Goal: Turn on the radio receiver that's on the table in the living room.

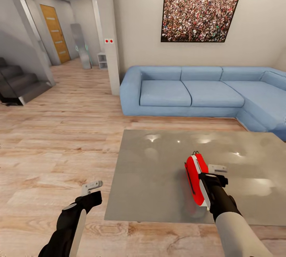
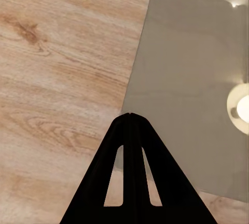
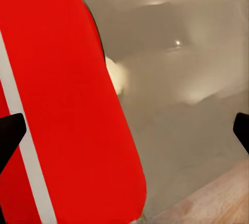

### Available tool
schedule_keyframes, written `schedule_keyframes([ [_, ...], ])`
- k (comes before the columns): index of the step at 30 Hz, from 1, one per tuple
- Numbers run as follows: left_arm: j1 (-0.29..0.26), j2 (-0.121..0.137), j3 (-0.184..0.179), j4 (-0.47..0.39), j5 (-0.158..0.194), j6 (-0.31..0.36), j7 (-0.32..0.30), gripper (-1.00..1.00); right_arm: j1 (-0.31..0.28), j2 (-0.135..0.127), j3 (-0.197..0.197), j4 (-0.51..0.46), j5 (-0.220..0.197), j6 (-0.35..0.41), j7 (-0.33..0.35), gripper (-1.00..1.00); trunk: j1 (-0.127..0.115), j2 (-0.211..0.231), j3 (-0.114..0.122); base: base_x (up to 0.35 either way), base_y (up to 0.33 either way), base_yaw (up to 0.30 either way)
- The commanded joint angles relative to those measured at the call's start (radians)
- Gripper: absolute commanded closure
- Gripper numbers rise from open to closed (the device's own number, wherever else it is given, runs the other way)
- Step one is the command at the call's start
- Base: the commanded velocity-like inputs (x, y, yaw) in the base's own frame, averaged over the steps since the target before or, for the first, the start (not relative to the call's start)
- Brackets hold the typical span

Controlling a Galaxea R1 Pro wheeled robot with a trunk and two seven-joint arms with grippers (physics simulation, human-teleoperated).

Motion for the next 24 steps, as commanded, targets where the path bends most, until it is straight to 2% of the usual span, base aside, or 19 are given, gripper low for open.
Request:
schedule_keyframes([
  [1,0.0,0.0,-0.003,0.0,0.0,0.0,0.0,1.0,0.0,0.0,0.0,0.0,0.0,0.0,0.0,-1.0,0.0,0.0,0.0,-0.226,0.0,0.0],
  [7,0.0,0.0,-0.03,0.0,0.0,-0.001,0.005,1.0,0.0,0.0,0.0,0.0,0.0,0.0,0.0,-1.0,0.0,0.0,0.0,-0.313,0.0,0.0],
  [24,0.0,0.0,-0.032,0.0,0.0,-0.001,0.006,1.0,0.0,0.0,0.0,0.0,0.0,0.0,0.0,-1.0,0.0,0.0,0.0,-0.342,0.0,0.0],
])
